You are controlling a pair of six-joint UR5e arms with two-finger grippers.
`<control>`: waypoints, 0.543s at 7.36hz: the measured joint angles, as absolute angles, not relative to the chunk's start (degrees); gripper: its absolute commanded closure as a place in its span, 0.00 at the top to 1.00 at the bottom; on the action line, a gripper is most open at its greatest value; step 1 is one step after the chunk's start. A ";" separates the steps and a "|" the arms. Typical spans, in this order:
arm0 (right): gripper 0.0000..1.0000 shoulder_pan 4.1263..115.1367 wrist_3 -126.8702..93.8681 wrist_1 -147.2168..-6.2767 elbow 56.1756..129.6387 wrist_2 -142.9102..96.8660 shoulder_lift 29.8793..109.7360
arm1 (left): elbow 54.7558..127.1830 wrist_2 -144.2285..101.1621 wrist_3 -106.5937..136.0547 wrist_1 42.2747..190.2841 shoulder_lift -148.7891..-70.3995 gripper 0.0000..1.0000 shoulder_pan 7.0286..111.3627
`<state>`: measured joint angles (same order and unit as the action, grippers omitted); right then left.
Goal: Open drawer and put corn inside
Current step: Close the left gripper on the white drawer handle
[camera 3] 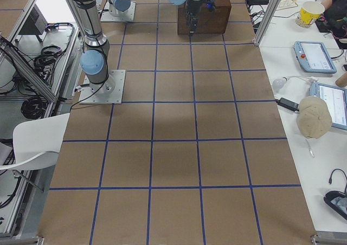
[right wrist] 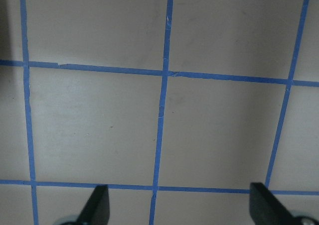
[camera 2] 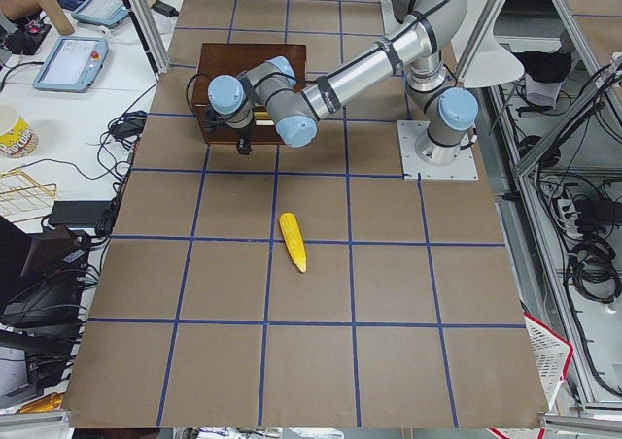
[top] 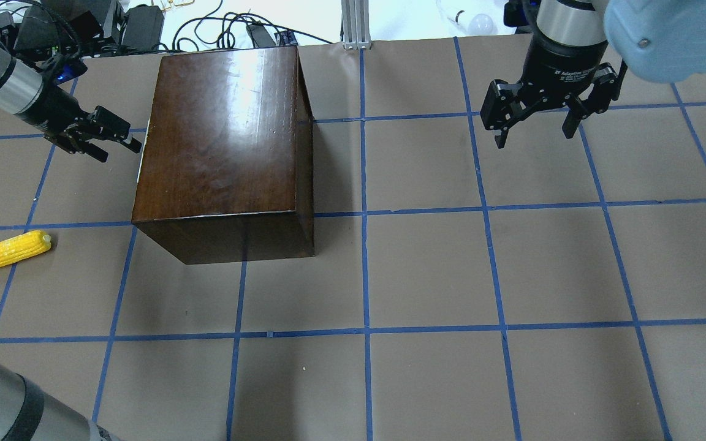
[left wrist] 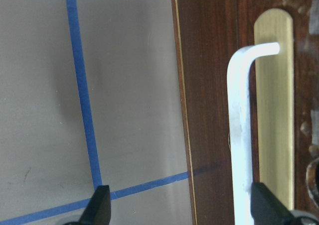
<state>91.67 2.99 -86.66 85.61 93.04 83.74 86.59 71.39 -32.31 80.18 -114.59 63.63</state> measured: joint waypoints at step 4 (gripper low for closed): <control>1.00 91.70 2.99 -86.62 85.61 92.99 83.68 | 86.59 68.39 -30.64 80.23 -114.94 1.00 63.74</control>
<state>91.70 2.99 -86.62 85.61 92.99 83.68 86.59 68.39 -30.64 80.23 -114.94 63.74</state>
